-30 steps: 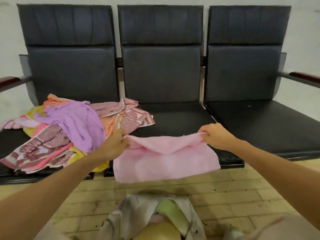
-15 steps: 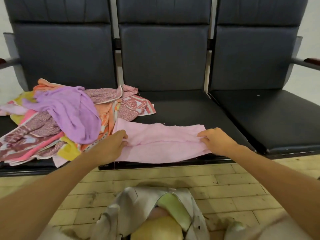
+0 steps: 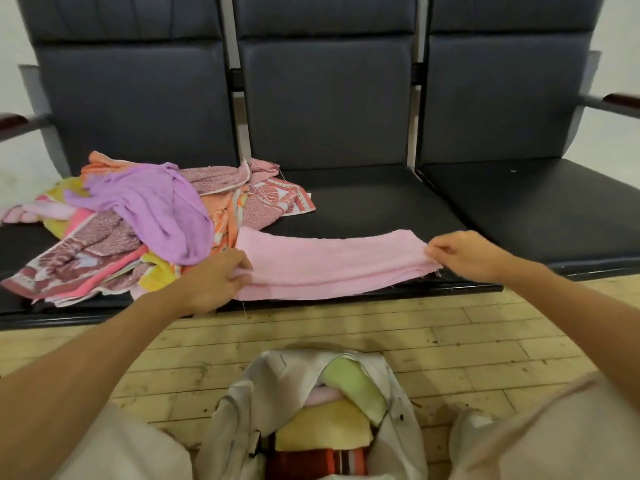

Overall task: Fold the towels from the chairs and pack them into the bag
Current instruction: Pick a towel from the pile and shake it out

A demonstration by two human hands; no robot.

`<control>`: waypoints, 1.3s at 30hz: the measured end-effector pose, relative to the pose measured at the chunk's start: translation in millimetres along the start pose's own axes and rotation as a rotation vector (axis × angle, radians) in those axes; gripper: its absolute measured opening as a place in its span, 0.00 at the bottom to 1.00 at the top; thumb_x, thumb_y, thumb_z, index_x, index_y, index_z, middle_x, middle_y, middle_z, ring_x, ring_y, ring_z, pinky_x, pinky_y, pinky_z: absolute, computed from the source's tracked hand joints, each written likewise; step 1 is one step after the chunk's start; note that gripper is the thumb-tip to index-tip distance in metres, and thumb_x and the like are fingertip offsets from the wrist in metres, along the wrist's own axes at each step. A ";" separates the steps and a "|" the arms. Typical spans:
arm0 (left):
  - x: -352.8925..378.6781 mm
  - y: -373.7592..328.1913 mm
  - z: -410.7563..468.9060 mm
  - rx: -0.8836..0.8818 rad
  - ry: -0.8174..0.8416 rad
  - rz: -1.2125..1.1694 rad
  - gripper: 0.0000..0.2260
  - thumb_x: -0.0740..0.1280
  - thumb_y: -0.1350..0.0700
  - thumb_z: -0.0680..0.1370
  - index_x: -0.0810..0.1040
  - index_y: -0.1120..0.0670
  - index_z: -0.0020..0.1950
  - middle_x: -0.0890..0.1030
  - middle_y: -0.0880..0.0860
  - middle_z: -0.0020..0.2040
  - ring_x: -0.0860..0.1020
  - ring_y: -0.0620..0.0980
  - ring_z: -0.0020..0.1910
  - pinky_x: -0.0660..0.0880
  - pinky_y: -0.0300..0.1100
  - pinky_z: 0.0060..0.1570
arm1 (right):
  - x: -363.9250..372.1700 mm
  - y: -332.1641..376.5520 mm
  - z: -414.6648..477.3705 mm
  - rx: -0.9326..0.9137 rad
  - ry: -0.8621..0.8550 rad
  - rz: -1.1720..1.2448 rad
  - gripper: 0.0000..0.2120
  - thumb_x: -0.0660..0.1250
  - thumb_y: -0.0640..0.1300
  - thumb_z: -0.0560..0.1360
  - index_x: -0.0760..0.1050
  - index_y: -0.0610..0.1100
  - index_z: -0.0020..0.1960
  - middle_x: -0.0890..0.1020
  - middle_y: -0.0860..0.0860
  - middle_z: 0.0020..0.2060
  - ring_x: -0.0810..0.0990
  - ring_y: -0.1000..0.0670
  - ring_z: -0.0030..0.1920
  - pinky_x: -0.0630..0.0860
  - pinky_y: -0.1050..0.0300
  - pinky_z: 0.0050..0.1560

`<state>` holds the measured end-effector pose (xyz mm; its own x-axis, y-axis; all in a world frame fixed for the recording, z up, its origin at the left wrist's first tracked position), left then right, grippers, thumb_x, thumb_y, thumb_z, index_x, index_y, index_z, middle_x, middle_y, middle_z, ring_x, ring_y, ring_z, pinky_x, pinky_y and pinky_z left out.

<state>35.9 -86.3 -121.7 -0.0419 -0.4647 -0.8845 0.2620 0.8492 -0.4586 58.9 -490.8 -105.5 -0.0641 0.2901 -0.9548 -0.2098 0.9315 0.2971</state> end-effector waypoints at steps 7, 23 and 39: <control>6.5 10.3 17.7 -0.113 -0.194 0.064 0.06 0.59 0.62 0.80 0.75 0.59 0.48 0.72 0.55 0.47 0.72 0.55 0.52 0.65 0.43 0.50 | 10.1 1.7 15.9 0.279 0.018 0.085 0.25 0.53 0.56 0.83 0.82 0.43 0.44 0.80 0.46 0.44 0.78 0.45 0.47 0.73 0.52 0.52; 22.4 4.2 42.2 -0.499 -0.046 0.042 0.18 0.61 0.54 0.81 0.68 0.64 0.66 0.73 0.62 0.65 0.72 0.59 0.63 0.69 0.44 0.55 | 26.2 6.4 48.0 0.553 0.079 0.321 0.16 0.70 0.50 0.75 0.71 0.39 0.52 0.77 0.44 0.49 0.76 0.45 0.49 0.71 0.54 0.45; -20.4 -42.5 39.3 -0.756 -0.110 -1.382 0.10 0.66 0.59 0.78 0.74 0.60 0.58 0.77 0.56 0.50 0.76 0.49 0.45 0.76 0.41 0.48 | 22.1 7.6 32.2 0.590 0.108 1.003 0.12 0.64 0.36 0.79 0.71 0.33 0.61 0.79 0.39 0.57 0.80 0.42 0.53 0.78 0.50 0.42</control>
<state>63.6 -122.8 -80.8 0.2449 -0.9415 0.2317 -0.4411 -0.3210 -0.8381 87.3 -470.2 -124.3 -0.0323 0.9599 -0.2785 0.4663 0.2609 0.8453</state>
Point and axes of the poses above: each hand's wrist, its own z-axis towards the middle knuckle, its own x-axis out of the palm, y = z × x, the point moved 1 cm from there along z, towards the middle knuckle
